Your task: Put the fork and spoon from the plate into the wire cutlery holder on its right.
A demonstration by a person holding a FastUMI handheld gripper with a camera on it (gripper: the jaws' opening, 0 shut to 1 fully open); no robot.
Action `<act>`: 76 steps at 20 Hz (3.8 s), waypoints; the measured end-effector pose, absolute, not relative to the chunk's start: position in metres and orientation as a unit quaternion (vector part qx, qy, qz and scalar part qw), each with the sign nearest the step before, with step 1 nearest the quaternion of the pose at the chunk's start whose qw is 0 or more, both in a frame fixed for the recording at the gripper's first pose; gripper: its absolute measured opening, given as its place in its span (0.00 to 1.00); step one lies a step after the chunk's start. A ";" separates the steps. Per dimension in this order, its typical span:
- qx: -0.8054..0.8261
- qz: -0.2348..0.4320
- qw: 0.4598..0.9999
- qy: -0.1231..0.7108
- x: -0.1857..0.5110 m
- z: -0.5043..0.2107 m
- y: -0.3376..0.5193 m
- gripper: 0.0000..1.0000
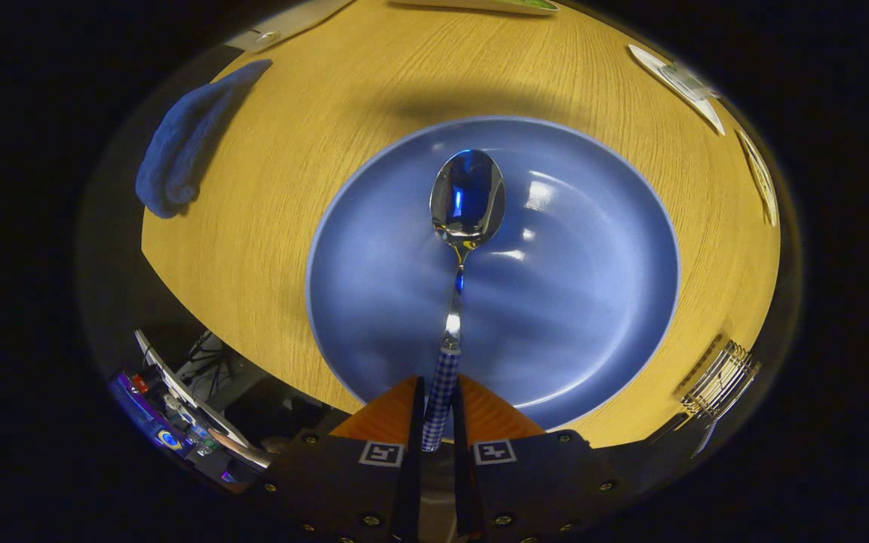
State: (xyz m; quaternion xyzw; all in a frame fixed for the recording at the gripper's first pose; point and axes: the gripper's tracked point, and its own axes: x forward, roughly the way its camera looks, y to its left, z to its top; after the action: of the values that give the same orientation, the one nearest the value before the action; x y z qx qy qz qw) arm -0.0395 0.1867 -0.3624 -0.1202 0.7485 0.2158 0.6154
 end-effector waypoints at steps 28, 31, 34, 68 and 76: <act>-0.163 0.212 0.522 0.810 -0.083 -0.248 -0.049 0.05; -0.149 0.203 0.522 0.815 -0.085 -0.244 -0.067 0.05; -0.129 0.197 0.512 0.826 -0.089 -0.238 -0.082 0.05; -0.068 0.071 0.413 0.906 -0.035 -0.289 -0.149 0.05; -0.083 0.064 0.395 0.913 -0.026 -0.297 -0.151 0.05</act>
State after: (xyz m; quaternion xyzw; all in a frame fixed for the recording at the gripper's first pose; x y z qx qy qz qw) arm -0.0263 -0.1514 -0.2970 -0.0827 0.9128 0.0639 0.3948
